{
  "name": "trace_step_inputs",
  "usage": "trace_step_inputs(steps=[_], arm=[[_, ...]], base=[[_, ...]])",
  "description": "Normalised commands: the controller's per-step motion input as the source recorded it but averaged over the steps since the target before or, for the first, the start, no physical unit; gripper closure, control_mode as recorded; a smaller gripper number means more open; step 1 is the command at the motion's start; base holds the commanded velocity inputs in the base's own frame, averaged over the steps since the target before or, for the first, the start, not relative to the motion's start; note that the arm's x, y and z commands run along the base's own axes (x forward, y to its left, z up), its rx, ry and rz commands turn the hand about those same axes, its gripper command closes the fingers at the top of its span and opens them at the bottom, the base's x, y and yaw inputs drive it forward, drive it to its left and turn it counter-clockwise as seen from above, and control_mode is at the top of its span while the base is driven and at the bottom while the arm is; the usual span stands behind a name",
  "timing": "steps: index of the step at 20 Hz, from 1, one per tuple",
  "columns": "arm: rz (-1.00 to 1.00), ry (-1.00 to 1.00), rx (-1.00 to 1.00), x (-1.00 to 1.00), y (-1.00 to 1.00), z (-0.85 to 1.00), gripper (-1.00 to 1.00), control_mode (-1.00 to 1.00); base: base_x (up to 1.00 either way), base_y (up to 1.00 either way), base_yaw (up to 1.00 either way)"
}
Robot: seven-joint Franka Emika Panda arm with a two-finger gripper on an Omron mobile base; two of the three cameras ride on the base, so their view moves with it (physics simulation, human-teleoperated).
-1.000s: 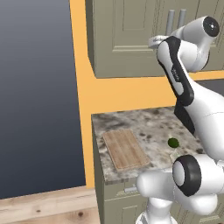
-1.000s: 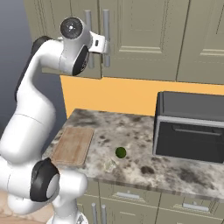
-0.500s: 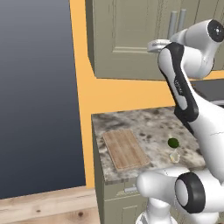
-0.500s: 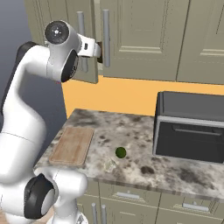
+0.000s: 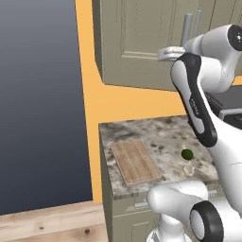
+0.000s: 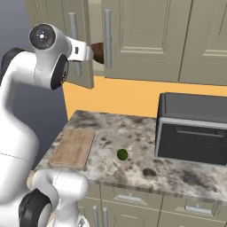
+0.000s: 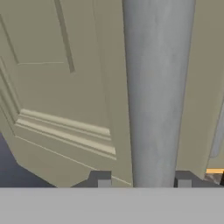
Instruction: Open the cabinet. Place the bowl and condiment on the counter. Then place the lime and garlic on the cutting board.
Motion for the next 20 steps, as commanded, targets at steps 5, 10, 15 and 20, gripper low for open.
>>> trace_step_inputs(steps=[5,10,15,20], arm=[[0.0,0.0,0.0,-0.53,0.55,0.0,1.0,-1.0],[0.0,0.0,0.0,-0.54,0.57,0.0,1.0,-1.0],[0.0,0.0,0.0,-0.6,0.55,0.0,1.0,-1.0],[0.0,0.0,0.0,-0.6,0.57,0.0,1.0,-1.0]], base=[[0.0,0.0,0.0],[0.0,0.0,0.0],[0.0,0.0,0.0],[0.0,0.0,0.0]])
